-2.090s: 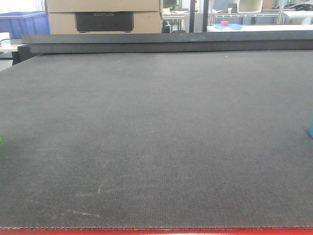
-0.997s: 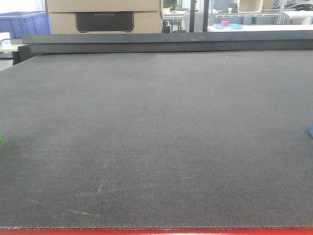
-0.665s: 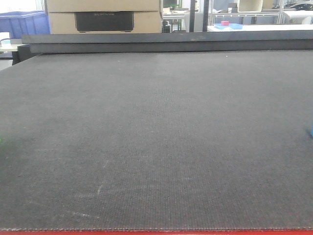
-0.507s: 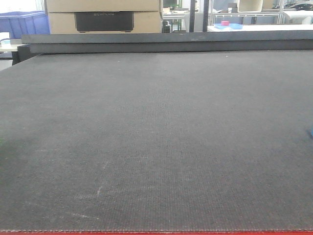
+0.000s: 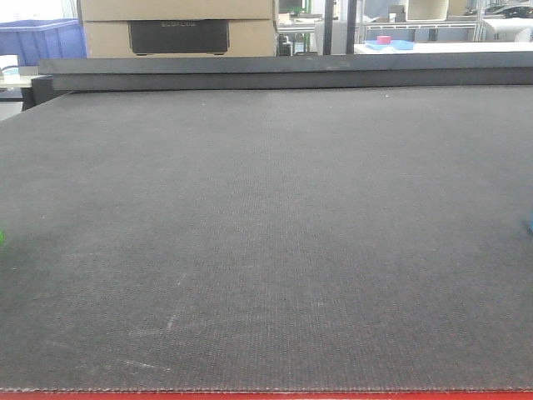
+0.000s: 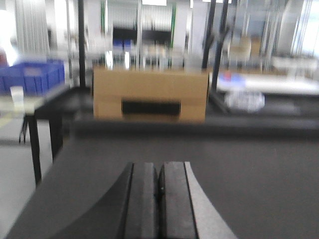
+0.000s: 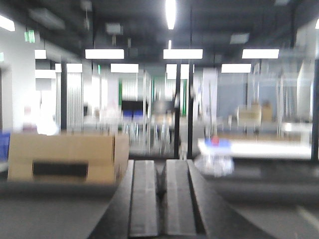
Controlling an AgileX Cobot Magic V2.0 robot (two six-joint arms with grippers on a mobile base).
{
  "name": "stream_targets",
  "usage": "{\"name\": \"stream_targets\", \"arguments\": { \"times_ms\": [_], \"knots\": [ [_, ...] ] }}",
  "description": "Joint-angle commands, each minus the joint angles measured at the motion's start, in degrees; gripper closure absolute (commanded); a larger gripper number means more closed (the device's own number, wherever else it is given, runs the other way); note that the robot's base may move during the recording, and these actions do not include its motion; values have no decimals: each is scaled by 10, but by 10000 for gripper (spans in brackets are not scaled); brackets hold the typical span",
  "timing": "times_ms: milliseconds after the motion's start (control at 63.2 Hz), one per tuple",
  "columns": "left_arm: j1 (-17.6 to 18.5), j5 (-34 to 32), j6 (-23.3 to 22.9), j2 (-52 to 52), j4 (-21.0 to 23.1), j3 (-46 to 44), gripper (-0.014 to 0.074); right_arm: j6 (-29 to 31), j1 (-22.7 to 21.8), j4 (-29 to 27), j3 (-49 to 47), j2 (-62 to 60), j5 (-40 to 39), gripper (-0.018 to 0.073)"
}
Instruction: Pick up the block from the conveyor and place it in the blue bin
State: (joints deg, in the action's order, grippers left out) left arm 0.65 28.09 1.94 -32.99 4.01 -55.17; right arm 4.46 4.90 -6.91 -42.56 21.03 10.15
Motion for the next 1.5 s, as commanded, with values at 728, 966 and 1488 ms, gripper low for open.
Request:
{"name": "stream_targets", "arguments": {
  "times_ms": [728, 966, 1488],
  "knots": [
    [2, 224, -1, -355, 84, -112, 707, 1, -2, -12, -128, 428, 417, 721],
    [2, 241, -1, -399, 84, -112, 707, -45, -2, -17, -149, 499, 449, 701],
    [3, 265, -1, -402, 84, -112, 707, -196, 55, 82, -254, 660, 521, 668]
  ]
}}
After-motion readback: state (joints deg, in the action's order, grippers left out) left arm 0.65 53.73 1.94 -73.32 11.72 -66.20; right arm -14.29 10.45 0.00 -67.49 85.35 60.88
